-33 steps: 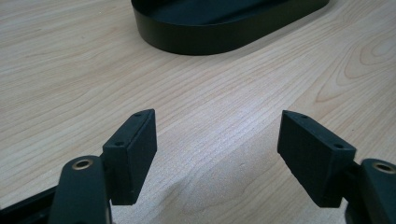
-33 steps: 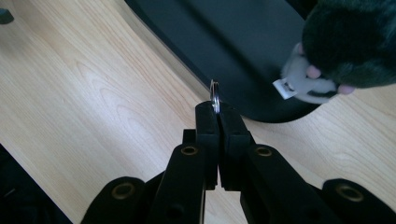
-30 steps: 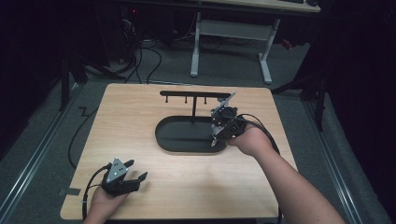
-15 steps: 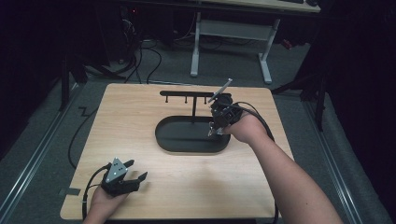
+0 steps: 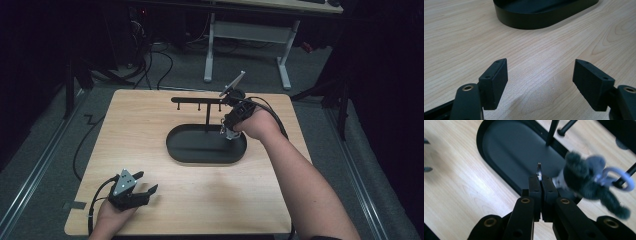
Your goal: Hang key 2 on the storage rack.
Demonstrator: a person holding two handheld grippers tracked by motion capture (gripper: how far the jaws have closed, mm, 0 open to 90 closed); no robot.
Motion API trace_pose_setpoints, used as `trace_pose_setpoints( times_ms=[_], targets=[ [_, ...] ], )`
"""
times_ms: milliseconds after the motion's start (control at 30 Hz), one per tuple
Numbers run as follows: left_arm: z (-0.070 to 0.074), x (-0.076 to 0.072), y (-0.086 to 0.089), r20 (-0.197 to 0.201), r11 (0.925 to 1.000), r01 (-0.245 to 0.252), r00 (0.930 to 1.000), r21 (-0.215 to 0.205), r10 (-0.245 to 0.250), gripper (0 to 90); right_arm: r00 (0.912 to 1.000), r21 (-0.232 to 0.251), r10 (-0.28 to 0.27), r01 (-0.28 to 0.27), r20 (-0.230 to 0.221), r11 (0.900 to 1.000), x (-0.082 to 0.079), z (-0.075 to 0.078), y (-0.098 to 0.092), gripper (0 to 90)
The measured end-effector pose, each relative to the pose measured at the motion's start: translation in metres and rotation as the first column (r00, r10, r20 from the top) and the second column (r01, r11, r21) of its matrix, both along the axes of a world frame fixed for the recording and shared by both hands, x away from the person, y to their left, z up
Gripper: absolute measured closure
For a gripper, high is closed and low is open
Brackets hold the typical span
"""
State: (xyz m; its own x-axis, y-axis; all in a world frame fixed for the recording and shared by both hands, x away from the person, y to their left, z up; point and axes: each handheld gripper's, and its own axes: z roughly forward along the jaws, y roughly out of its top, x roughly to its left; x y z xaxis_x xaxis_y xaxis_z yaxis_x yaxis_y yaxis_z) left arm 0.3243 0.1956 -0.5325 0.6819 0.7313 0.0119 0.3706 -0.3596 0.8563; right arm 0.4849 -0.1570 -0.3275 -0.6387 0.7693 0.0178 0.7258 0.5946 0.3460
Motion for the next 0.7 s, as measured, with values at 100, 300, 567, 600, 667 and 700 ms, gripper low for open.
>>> trace_pose_setpoints(
  times_ms=[100,300,567,600,667,700],
  targets=[
    [0.000,0.000,0.000,-0.002,1.0000,0.002,1.0000,0.004,-0.002,28.9,0.9999,0.003,0.006,-0.006,0.014,1.000,0.006,0.004,0.001,88.9],
    [0.000,0.000,0.000,0.000,1.0000,0.000,1.0000,0.003,0.000,28.7,0.9995,0.010,-0.018,0.017,0.025,1.000,0.016,0.013,0.005,88.9],
    [0.000,0.000,0.000,0.001,1.0000,0.000,1.0000,0.001,0.000,28.7,0.9991,0.016,-0.029,0.029,0.029,0.999,0.027,0.016,0.008,88.9],
    [0.000,0.000,0.000,0.001,1.0000,0.000,1.0000,0.001,0.000,28.7,0.9992,0.019,-0.029,0.029,0.028,0.999,0.027,0.015,0.008,88.9],
    [0.000,0.000,0.000,0.001,1.0000,0.002,1.0000,0.003,-0.002,28.7,0.9993,0.021,-0.026,0.026,0.028,0.999,0.029,0.014,0.008,88.9],
    [0.000,0.000,0.000,0.002,1.0000,0.002,1.0000,0.003,-0.002,28.7,0.9991,0.025,-0.036,0.035,0.022,0.999,0.030,0.013,0.009,88.9]
  ],
)
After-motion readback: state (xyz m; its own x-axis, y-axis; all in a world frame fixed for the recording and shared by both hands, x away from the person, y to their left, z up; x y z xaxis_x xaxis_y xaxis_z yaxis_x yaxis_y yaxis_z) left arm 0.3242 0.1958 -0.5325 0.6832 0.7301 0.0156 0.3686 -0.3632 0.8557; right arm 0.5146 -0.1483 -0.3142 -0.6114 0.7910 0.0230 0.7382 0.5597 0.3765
